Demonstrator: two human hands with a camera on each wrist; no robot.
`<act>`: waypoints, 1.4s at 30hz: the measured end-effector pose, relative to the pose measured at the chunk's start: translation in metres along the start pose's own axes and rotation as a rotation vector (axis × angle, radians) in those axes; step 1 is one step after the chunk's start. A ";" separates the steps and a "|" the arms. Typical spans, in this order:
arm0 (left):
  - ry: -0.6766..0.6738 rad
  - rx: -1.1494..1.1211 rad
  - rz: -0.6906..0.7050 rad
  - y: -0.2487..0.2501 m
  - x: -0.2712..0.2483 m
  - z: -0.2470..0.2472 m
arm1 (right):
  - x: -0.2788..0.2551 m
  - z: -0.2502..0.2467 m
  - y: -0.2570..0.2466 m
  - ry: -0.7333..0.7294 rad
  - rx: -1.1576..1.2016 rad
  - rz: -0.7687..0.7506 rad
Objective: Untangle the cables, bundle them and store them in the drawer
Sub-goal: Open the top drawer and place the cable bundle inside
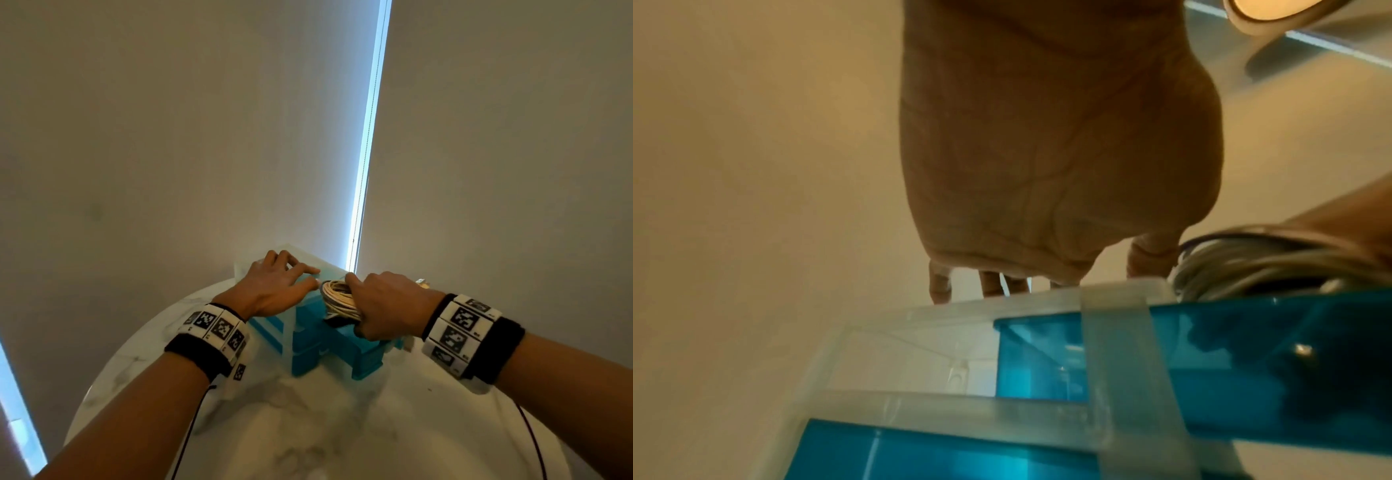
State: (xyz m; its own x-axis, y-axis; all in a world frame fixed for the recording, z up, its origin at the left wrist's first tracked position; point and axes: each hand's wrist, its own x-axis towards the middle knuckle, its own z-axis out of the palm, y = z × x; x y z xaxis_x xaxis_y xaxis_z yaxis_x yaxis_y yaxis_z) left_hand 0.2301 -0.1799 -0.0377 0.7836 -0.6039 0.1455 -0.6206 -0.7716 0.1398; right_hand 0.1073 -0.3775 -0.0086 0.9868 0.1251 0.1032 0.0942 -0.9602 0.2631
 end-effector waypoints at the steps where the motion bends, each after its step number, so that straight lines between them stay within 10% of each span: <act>1: 0.014 -0.001 0.000 -0.001 0.003 0.003 | -0.001 -0.001 0.002 -0.021 -0.004 -0.023; 16: -0.014 -0.012 -0.056 -0.004 0.019 0.006 | -0.018 -0.025 0.037 -0.546 0.008 -0.136; 24: -0.012 0.100 -0.130 0.018 0.038 0.011 | 0.014 0.005 0.003 -0.015 0.098 0.032; 42: -0.261 -0.008 -0.060 -0.001 0.038 -0.002 | 0.021 -0.001 -0.013 -0.276 -0.144 0.114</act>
State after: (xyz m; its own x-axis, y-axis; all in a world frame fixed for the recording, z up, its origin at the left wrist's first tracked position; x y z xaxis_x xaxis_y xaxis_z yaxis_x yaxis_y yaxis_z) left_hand 0.2603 -0.2012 -0.0302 0.7990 -0.5891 -0.1205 -0.5723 -0.8065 0.1483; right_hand 0.1269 -0.3619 -0.0092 0.9902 -0.0725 -0.1193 -0.0190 -0.9165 0.3996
